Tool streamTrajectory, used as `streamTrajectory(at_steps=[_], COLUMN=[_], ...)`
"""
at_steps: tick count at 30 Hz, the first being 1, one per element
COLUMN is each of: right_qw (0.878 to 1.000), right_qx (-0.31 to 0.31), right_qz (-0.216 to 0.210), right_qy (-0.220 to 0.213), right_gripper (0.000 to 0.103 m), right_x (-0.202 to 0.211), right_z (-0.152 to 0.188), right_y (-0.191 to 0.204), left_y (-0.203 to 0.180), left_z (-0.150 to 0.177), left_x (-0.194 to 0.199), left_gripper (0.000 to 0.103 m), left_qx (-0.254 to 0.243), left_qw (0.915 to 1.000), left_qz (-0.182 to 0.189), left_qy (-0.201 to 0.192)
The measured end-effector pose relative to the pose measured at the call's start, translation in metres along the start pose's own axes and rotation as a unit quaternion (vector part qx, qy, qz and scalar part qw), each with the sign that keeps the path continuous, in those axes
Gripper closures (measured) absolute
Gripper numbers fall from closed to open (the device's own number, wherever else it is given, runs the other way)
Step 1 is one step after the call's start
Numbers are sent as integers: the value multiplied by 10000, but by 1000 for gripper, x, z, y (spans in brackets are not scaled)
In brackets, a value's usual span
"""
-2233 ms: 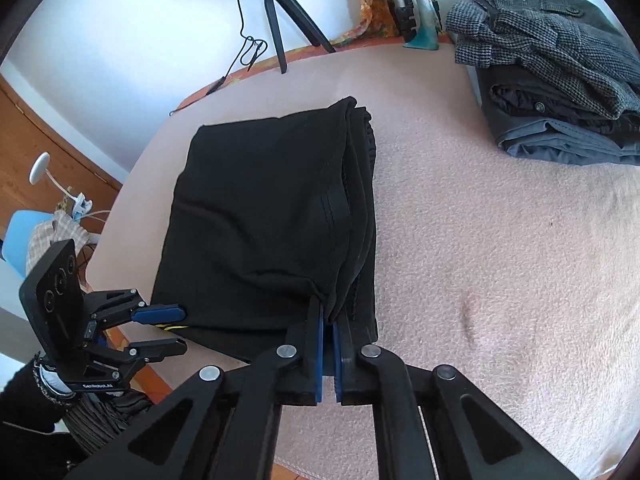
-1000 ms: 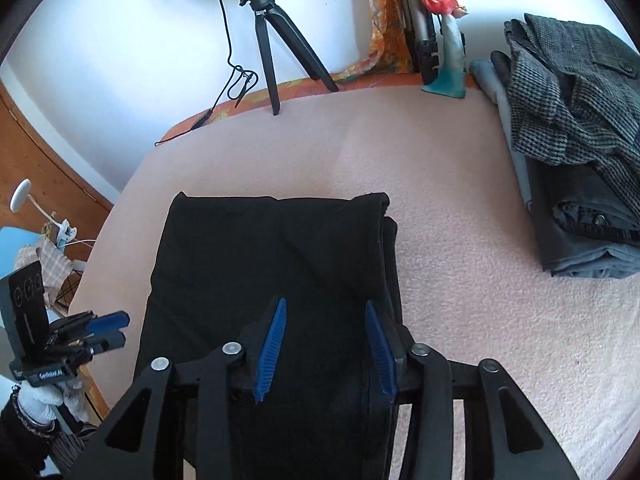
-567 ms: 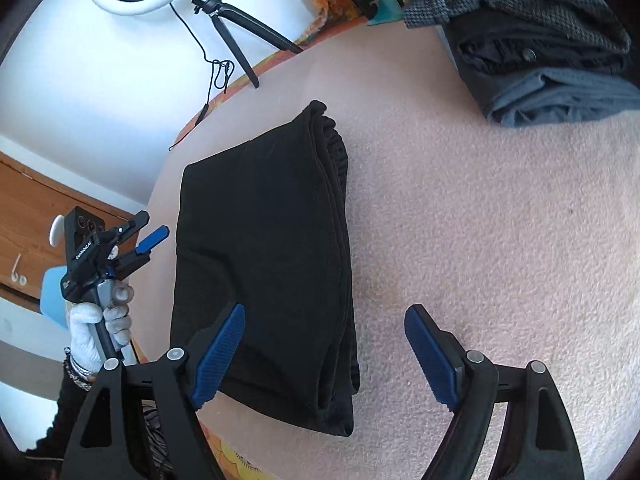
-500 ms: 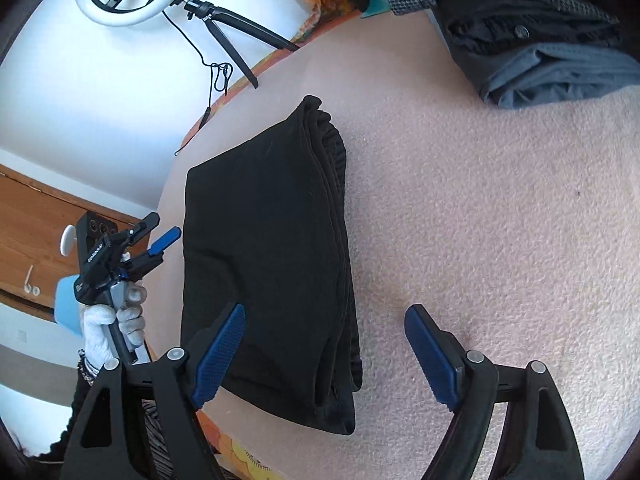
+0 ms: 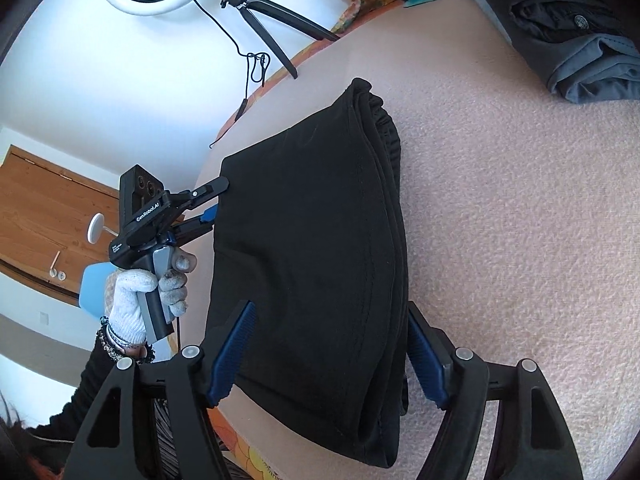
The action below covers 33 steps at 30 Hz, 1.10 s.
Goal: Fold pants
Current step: 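Move the right gripper to the folded shorts edge and close on it, then grasp the folded shorts with the left gripper while the right gripper holds its edge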
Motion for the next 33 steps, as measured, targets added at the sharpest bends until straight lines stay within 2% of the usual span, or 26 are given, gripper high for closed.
streamTrajectory(at_steps=[2,3,4,5,8,9,10,13,16,21,30,33], right_qw=[10000,9999,9998,9999,9997,9994,9991,9984,9954,9883,9829,9804], right_qx=[48,69,65,15,109,166,179,210,445,864,1096,1335], right_qz=[57,131,152,88,188,290,362,524,842,1227,1361,1360], right_qy=[-21,9,67,113,132,127,112,31,-83,-288,-589,-491], right_gripper=[29,39,59,66,74,77,77,78,79,83,85,85], right_x=[1,-1,-2,-6,-7,-7,-7,-3,4,12,37,40], right_z=[1,2,6,8,11,13,13,15,15,15,13,15], right_y=[1,1,0,0,4,5,7,12,22,42,61,66], left_y=[-4,-5,-6,-7,-6,-5,-4,-5,-13,-32,-68,-85], left_z=[-1,-2,-3,-4,-5,-5,-5,-4,-5,-8,-18,-22], left_x=[-4,-5,-6,-7,-7,-8,-9,-9,-3,15,43,48], left_gripper=[42,42,42,43,46,56,70,81,86,89,91,91], left_qx=[-90,-122,-145,-151,-105,-115,-121,-127,-324,-687,-1117,-1352], left_qw=[9999,9999,9999,9999,9999,9999,9999,9998,9990,9961,9900,9862], left_qz=[-42,-57,-51,-34,-6,-61,-89,-43,-94,-124,-18,-32], left_qy=[17,4,-6,-13,-80,-92,-81,-146,-293,-547,-864,-951])
Point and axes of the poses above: each gripper's, at about its wrist camera, not at the fingertips, and x roughly against the way its jaws point, y to its left, z to its underside, the point moved 7 cm from there along -x, roughly the way its jaws point, and after that the axes turned 3 degrees about y, right-handed, at the moved point
